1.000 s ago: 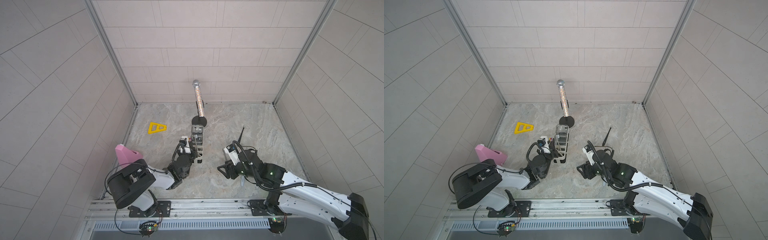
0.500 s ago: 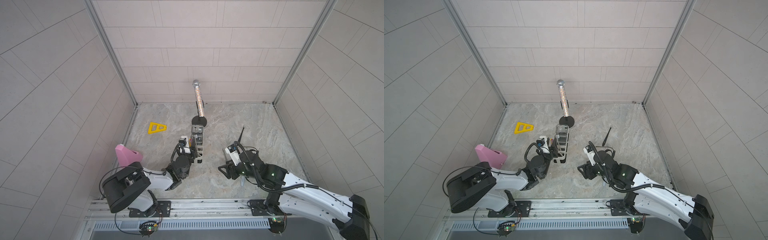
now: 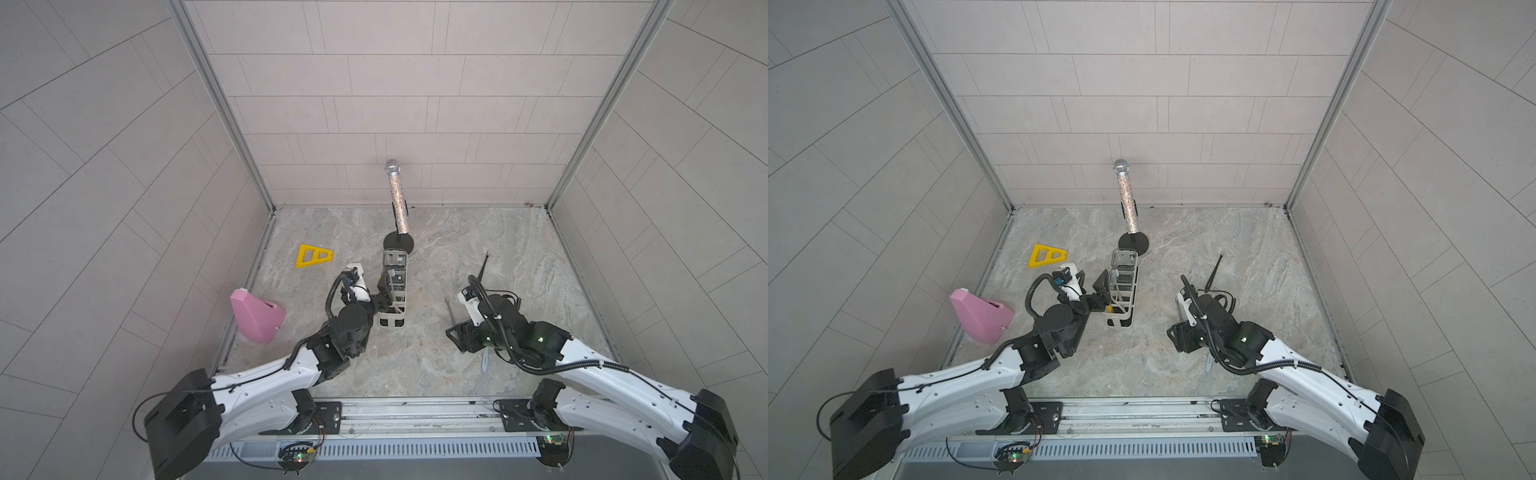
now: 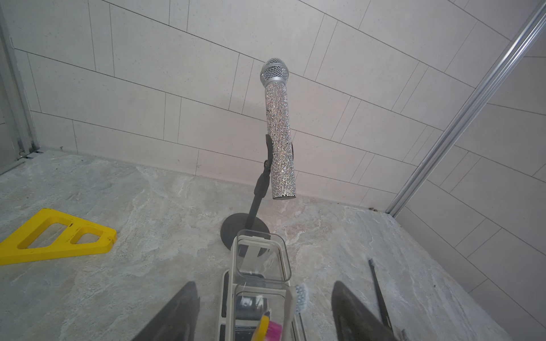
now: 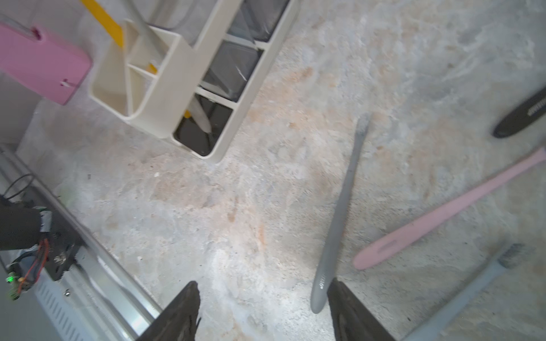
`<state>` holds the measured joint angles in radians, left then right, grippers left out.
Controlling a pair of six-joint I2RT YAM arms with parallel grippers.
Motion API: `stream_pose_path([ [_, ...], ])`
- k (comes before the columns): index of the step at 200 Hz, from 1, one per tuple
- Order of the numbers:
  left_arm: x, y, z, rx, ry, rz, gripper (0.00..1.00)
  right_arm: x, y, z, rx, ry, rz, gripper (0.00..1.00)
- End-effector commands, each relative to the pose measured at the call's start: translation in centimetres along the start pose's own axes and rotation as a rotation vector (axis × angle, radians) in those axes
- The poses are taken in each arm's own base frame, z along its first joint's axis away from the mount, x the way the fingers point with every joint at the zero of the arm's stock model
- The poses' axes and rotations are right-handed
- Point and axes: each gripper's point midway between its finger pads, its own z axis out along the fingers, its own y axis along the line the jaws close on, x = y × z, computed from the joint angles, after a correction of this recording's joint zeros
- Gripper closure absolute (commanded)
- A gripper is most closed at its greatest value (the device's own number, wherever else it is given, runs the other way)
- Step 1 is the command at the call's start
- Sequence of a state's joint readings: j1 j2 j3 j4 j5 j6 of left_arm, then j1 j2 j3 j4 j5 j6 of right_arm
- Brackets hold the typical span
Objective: Place the toothbrush into the toothbrush holder
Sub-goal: Pick up the toothbrush from the center of the board.
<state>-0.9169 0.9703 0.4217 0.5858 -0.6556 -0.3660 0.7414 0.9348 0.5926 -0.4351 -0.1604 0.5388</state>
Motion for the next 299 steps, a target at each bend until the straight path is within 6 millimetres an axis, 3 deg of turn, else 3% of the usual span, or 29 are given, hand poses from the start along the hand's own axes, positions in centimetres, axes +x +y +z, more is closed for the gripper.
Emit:
stream_pose_path([
  [1, 0.7, 1.2, -1.1, -0.054, 0.123, 0.016, 0.25, 1.6, -1.5, 1.1, 0.059, 0.094, 0.011, 0.29],
  [23, -0.1, 2.1, -2.3, -0.082, 0.176, 0.021, 0.24, 2.8, -2.9, 2.6, 0.129, 0.187, -0.028, 0.31],
  [27, -0.2, 2.2, -2.5, -0.084, 0.184, 0.018, 0.24, 2.0, -2.6, 2.6, 0.130, 0.178, -0.037, 0.32],
  [57, -0.4, 2.5, -3.3, -0.096, 0.245, 0.048, 0.24, 2.4, -4.6, 4.1, 0.255, 0.281, -0.060, 0.43],
  [115, 0.0, 2.1, -3.6, -0.074, 0.293, 0.046, 0.24, 3.7, -5.9, 6.8, 0.322, 0.414, -0.114, 0.56],
  [178, -0.3, 2.6, -4.1, -0.078, 0.293, 0.040, 0.24, 4.9, -4.7, 7.6, 0.246, 0.417, -0.062, 0.86],
  [213, -0.5, 1.9, -4.1, -0.054, 0.306, 0.023, 0.24, 3.2, -2.5, 6.6, 0.139, 0.316, -0.035, 0.90],
  [240, -0.7, 0.8, -4.0, -0.021, 0.322, -0.053, 0.23, 1.0, 0.0, 4.5, 0.026, 0.194, -0.019, 0.91],
  [259, -0.8, -0.9, -3.9, 0.055, 0.330, -0.161, 0.22, -0.7, 1.7, 2.5, -0.056, 0.098, 0.001, 0.91],
  [263, 0.1, -1.4, -3.6, 0.063, 0.354, -0.156, 0.21, -1.0, 2.1, 2.0, -0.076, 0.077, 0.005, 0.91],
  [299, 1.3, -5.6, -2.9, 0.203, 0.427, -0.341, 0.12, -3.6, 5.1, -2.2, -0.237, -0.092, 0.034, 0.91],
])
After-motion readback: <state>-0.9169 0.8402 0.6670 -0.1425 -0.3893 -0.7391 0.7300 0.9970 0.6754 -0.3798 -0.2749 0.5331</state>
